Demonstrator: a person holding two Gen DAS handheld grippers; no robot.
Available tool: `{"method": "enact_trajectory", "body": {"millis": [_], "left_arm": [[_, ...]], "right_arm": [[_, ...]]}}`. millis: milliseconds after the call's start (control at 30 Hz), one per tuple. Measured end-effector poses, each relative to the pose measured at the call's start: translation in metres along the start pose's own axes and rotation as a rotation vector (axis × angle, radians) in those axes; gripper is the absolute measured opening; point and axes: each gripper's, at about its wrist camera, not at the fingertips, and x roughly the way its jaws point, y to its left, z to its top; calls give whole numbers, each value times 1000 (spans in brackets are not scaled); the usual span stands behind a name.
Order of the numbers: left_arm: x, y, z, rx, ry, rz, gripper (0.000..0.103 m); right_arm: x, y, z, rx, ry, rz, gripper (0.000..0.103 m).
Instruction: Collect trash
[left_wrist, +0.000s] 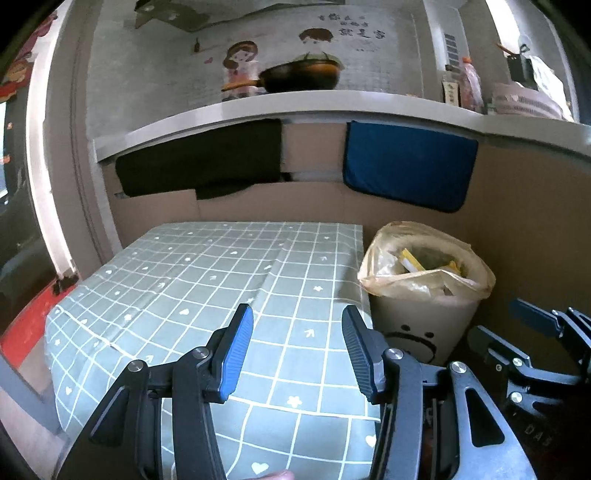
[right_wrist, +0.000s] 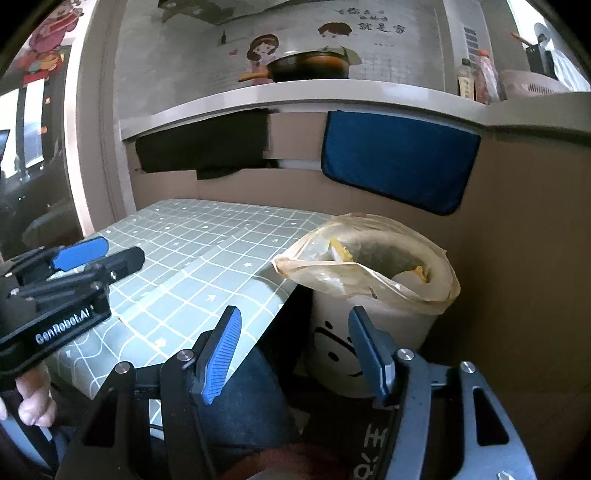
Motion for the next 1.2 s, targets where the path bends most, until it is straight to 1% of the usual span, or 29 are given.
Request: {"method": "enact_trajectory", "body": {"millis": [133, 400, 1200], "left_arm": [[-3, 2, -1, -9, -1, 16, 51], [-9, 2, 0, -2, -27, 8, 51], [-10, -2, 0, -4, -28, 9, 51]], "right_arm": [[2, -3, 1, 12, 7, 9, 58], [-1, -2, 1, 7, -6, 7, 58], [-2, -1, -1, 24, -3, 12, 58]]}}
